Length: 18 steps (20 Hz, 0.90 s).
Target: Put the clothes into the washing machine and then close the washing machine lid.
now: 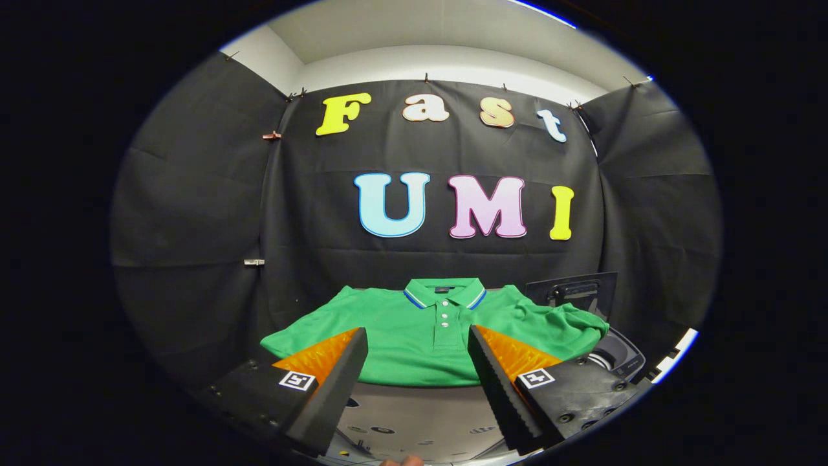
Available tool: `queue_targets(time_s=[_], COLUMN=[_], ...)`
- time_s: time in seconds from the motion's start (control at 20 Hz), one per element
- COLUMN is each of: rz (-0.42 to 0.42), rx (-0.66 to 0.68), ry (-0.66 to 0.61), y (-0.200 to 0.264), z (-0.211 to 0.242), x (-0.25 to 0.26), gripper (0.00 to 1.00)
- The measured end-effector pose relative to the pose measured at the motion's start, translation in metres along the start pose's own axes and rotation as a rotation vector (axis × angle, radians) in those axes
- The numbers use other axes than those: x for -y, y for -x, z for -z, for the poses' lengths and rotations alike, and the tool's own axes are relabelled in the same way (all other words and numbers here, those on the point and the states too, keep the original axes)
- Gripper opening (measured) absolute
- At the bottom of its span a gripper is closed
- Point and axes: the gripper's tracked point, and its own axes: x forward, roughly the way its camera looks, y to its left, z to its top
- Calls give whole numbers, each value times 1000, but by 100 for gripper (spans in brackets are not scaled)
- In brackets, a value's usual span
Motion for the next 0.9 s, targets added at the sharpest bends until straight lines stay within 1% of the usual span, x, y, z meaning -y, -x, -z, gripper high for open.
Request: queue_targets(time_s=[0.25, 0.45, 0.7, 0.9], rz=[3, 52, 79, 103], rx=[-36, -91, -288, -475], ry=[-21, -5, -13, 24], y=[-35, -79, -139, -172], z=[-18, -34, -24, 6], x=[6, 17, 27, 40], gripper=[98, 98, 98, 98])
